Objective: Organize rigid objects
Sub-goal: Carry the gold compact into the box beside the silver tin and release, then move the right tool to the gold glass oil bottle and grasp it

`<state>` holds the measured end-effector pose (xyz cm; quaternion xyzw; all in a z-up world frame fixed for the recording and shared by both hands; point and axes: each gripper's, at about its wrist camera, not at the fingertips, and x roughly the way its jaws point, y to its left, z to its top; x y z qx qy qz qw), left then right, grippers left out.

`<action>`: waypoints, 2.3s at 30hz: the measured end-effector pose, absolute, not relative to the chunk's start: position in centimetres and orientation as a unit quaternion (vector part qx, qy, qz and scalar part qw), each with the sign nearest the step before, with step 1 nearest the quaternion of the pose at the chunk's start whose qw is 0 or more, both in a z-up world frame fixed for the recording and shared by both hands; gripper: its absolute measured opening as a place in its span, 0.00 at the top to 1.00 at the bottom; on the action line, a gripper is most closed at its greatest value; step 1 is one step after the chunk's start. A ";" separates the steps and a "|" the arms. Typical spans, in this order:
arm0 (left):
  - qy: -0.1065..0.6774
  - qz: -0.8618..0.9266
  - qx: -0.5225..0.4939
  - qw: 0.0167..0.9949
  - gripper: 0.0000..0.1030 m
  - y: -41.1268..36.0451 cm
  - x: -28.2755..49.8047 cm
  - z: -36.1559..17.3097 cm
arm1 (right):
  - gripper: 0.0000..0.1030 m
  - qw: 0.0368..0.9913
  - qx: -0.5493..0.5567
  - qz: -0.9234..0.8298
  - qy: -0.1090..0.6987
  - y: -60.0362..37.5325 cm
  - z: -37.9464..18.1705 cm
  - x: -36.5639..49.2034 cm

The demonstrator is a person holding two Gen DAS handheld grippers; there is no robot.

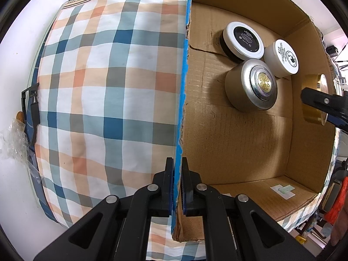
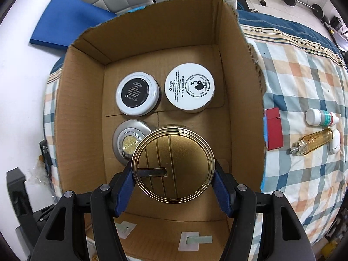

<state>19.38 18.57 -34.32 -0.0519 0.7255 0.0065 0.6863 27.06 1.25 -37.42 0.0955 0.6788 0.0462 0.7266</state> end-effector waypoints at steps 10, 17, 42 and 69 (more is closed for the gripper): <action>0.726 0.006 -0.052 0.686 0.96 18.6 19.4 -34.6 | 0.34 0.720 0.076 0.027 0.689 1.9 -39.4 28.2; 0.727 0.006 -0.052 0.685 0.97 18.5 19.4 -34.9 | 0.10 0.720 0.077 0.022 0.690 1.9 -39.4 28.8; 0.728 0.006 -0.051 0.684 0.97 18.7 19.4 -35.1 | 0.00 0.744 0.056 0.063 0.663 3.0 -33.1 25.0; 0.731 0.007 -0.050 0.681 0.97 19.1 19.3 -35.3 | 0.51 0.647 0.349 -0.205 0.646 -25.8 -46.7 25.0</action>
